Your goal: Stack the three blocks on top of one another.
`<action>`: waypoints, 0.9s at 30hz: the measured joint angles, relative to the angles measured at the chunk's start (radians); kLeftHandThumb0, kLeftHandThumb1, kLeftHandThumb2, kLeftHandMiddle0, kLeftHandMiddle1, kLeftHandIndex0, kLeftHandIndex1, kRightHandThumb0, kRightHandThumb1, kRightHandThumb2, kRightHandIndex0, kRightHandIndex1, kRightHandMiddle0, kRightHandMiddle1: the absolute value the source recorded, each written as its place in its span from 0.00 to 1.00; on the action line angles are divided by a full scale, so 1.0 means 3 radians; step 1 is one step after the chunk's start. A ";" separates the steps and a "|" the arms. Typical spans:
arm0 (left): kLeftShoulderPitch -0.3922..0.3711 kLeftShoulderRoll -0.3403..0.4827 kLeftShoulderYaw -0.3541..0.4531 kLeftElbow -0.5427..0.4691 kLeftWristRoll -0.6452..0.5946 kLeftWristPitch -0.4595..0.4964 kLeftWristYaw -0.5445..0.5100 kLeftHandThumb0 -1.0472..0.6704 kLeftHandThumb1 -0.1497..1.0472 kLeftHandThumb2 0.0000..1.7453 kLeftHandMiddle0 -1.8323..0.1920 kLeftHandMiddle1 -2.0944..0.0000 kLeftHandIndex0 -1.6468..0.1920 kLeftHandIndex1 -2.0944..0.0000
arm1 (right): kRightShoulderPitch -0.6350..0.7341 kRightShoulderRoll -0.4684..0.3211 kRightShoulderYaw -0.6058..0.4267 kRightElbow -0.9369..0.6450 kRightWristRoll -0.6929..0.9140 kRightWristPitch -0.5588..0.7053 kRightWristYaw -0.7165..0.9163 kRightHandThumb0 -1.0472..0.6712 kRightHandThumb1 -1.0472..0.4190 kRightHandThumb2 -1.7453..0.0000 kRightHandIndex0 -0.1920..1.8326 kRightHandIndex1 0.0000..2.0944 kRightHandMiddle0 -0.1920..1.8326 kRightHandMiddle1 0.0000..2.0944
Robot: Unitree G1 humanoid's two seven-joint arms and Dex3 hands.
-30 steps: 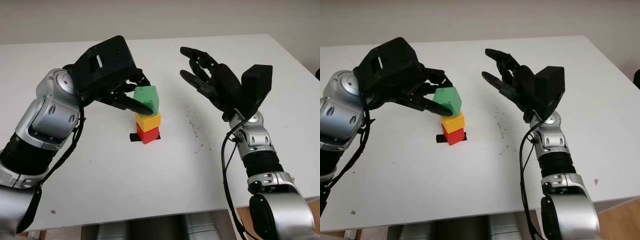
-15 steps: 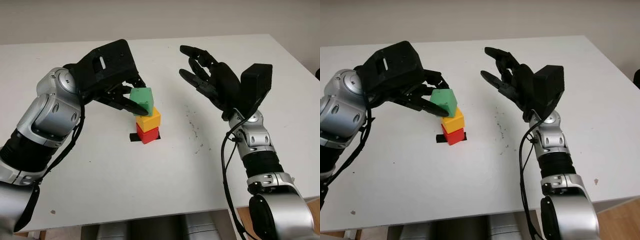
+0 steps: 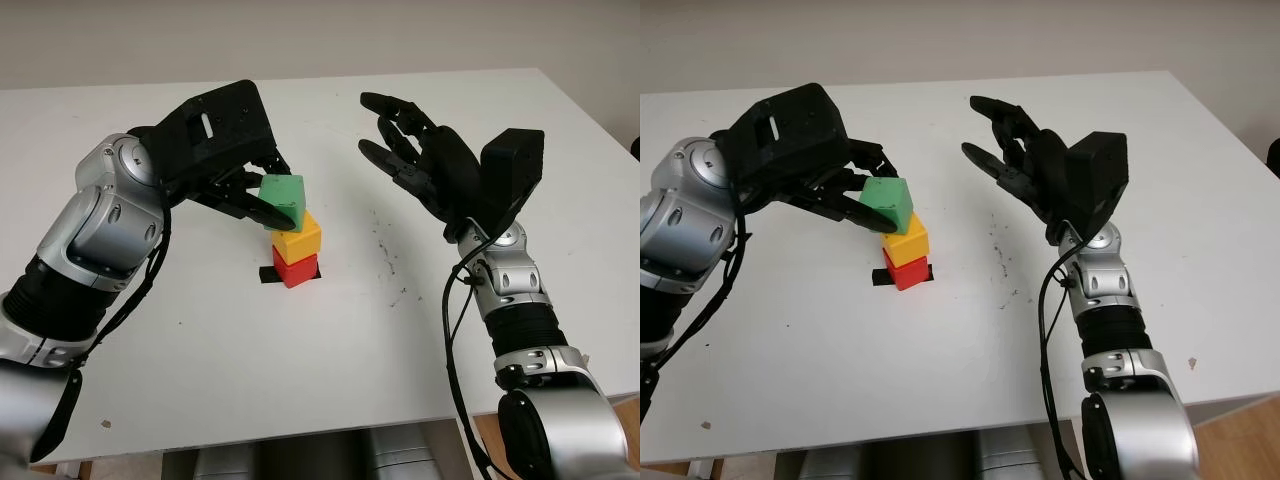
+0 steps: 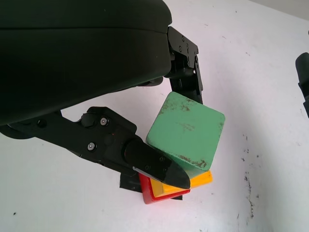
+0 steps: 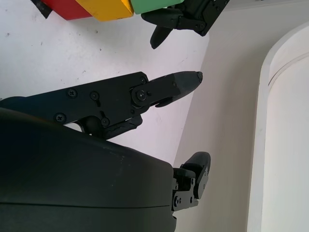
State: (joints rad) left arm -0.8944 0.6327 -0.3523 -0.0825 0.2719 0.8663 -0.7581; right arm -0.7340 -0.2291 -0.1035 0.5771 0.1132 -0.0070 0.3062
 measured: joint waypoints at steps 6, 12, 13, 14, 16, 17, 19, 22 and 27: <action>-0.0005 -0.0027 0.0001 0.0002 -0.0015 0.0031 -0.0030 0.40 0.99 0.03 0.79 0.97 0.61 0.21 | 0.0000 0.0006 -0.0001 0.0000 0.0013 0.0000 0.0004 0.35 0.02 0.97 0.09 0.02 0.10 0.32; -0.0018 -0.0027 0.0000 0.0003 -0.0010 0.0055 -0.0074 0.41 0.99 0.03 0.80 0.97 0.63 0.22 | 0.0000 0.0011 -0.0003 0.0001 0.0030 0.0000 0.0018 0.35 0.02 0.97 0.09 0.02 0.10 0.33; -0.0021 -0.0027 0.0000 0.0004 -0.0010 0.0067 -0.0079 0.41 0.99 0.03 0.80 0.98 0.63 0.22 | 0.0000 0.0011 -0.0003 0.0000 0.0031 0.0000 0.0018 0.35 0.02 0.97 0.09 0.02 0.09 0.33; -0.0024 -0.0027 0.0000 0.0005 -0.0010 0.0072 -0.0084 0.41 0.99 0.03 0.80 0.98 0.63 0.21 | 0.0000 0.0011 -0.0003 0.0000 0.0036 0.0003 0.0021 0.35 0.02 0.97 0.08 0.02 0.09 0.33; -0.0032 -0.0029 -0.0001 0.0011 -0.0011 0.0073 -0.0097 0.41 0.99 0.03 0.80 0.98 0.64 0.21 | 0.0001 0.0012 -0.0008 0.0000 0.0049 0.0018 0.0027 0.36 0.01 0.97 0.08 0.02 0.09 0.34; -0.0038 -0.0030 -0.0004 0.0020 -0.0011 0.0073 -0.0104 0.41 0.99 0.03 0.80 0.98 0.64 0.20 | 0.0001 0.0012 -0.0009 0.0000 0.0051 0.0021 0.0028 0.36 0.01 0.97 0.08 0.02 0.09 0.34; -0.0047 -0.0030 -0.0017 0.0029 -0.0006 0.0075 -0.0117 0.41 0.99 0.03 0.81 0.98 0.65 0.21 | 0.0001 0.0012 -0.0010 0.0000 0.0051 0.0021 0.0028 0.35 0.01 0.97 0.08 0.02 0.09 0.34; -0.0081 -0.0036 -0.0050 0.0030 -0.0001 0.0128 -0.0123 0.41 0.98 0.03 0.82 0.98 0.65 0.24 | 0.0002 0.0012 -0.0010 0.0001 0.0051 0.0021 0.0031 0.35 0.01 0.97 0.08 0.02 0.09 0.34; -0.0098 -0.0040 -0.0056 0.0030 -0.0014 0.0149 -0.0166 0.27 0.97 0.03 0.89 0.98 0.84 0.63 | 0.0002 0.0011 -0.0012 0.0000 0.0052 0.0026 0.0034 0.35 0.01 0.97 0.08 0.02 0.09 0.34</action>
State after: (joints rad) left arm -0.9239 0.6207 -0.3690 -0.0734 0.2676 0.9110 -0.8081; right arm -0.7333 -0.2257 -0.1071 0.5773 0.1288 0.0008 0.3163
